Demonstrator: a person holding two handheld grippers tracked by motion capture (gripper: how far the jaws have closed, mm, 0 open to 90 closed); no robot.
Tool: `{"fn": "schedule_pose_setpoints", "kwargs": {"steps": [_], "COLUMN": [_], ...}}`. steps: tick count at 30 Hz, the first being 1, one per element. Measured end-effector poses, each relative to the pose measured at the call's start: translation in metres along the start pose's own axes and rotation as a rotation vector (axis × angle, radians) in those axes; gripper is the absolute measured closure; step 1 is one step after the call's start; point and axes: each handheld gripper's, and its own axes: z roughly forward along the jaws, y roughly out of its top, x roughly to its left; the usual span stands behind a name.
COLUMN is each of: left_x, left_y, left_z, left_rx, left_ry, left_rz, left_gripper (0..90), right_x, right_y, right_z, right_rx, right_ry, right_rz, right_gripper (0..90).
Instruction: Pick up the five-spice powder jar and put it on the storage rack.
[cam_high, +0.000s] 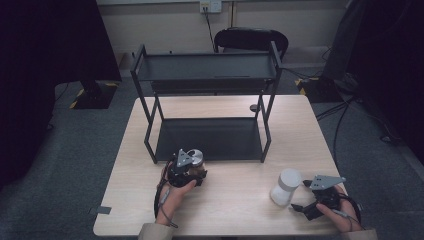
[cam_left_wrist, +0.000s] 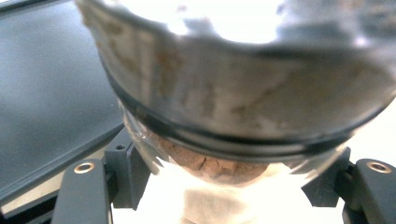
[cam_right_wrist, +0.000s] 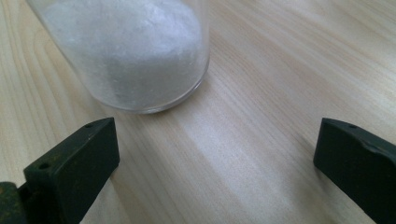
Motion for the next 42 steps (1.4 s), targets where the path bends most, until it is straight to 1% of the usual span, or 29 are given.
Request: {"fn": "schedule_pose_setpoints", "kwargs": {"steps": [13, 20, 22, 24, 25, 30, 32, 34, 35, 36, 38, 39, 40, 42], "left_x": [0.007, 0.013, 0.014, 0.014, 0.015, 0.017, 0.017, 0.019, 0.02, 0.02, 0.019, 0.021, 0.021, 0.021], "left_y": [0.015, 0.028, 0.035, 0.036, 0.04, 0.05, 0.06, 0.062, 0.064, 0.067, 0.072, 0.078, 0.078, 0.084], "left_z": [-0.007, -0.01, -0.013, -0.014, -0.016, -0.021, -0.025, -0.026, -0.027, -0.028, -0.03, -0.032, -0.032, -0.035], "left_rx": [0.008, 0.01, 0.009, 0.006, 0.005, 0.0, 0.005, 0.005, -0.002, -0.003, -0.004, -0.004, -0.004, 0.002], "left_ry": [-0.01, -0.032, -0.029, -0.03, -0.031, -0.033, -0.033, -0.036, -0.04, -0.042, -0.032, -0.037, -0.037, -0.027], "left_rz": [-0.015, -0.022, -0.018, -0.019, -0.016, -0.01, -0.001, -0.001, -0.009, -0.005, 0.001, 0.004, 0.004, 0.013], "left_gripper": [30.2, 30.2, 30.2, 30.2, 30.2, 30.2, 30.2, 30.2, 30.2, 30.2, 30.2, 30.2, 30.2, 30.2], "right_x": [0.0, 0.0, 0.0, 0.0, 0.0, 0.0, 0.0, 0.0, 0.0, 0.0, 0.0, 0.0, 0.0, 0.0], "right_y": [0.0, 0.0, 0.0, 0.0, 0.0, 0.0, 0.0, 0.0, 0.0, 0.0, 0.0, 0.0, 0.0, 0.0], "right_z": [0.0, 0.0, 0.0, 0.0, 0.0, 0.0, 0.0, 0.0, 0.0, 0.0, 0.0, 0.0, 0.0, 0.0], "right_rx": [0.0, 0.0, 0.0, 0.0, 0.0, 0.0, 0.0, 0.0, 0.0, 0.0, 0.0, 0.0, 0.0, 0.0], "right_ry": [0.0, 0.0, 0.0, 0.0, 0.0, 0.0, 0.0, 0.0, 0.0, 0.0, 0.0, 0.0, 0.0, 0.0], "right_rz": [0.0, 0.0, 0.0, 0.0, 0.0, 0.0, 0.0, 0.0, 0.0, 0.0, 0.0, 0.0, 0.0, 0.0], "right_gripper": [0.0, 0.0, 0.0, 0.0, 0.0, 0.0, 0.0, 0.0, 0.0, 0.0, 0.0, 0.0, 0.0, 0.0]}}
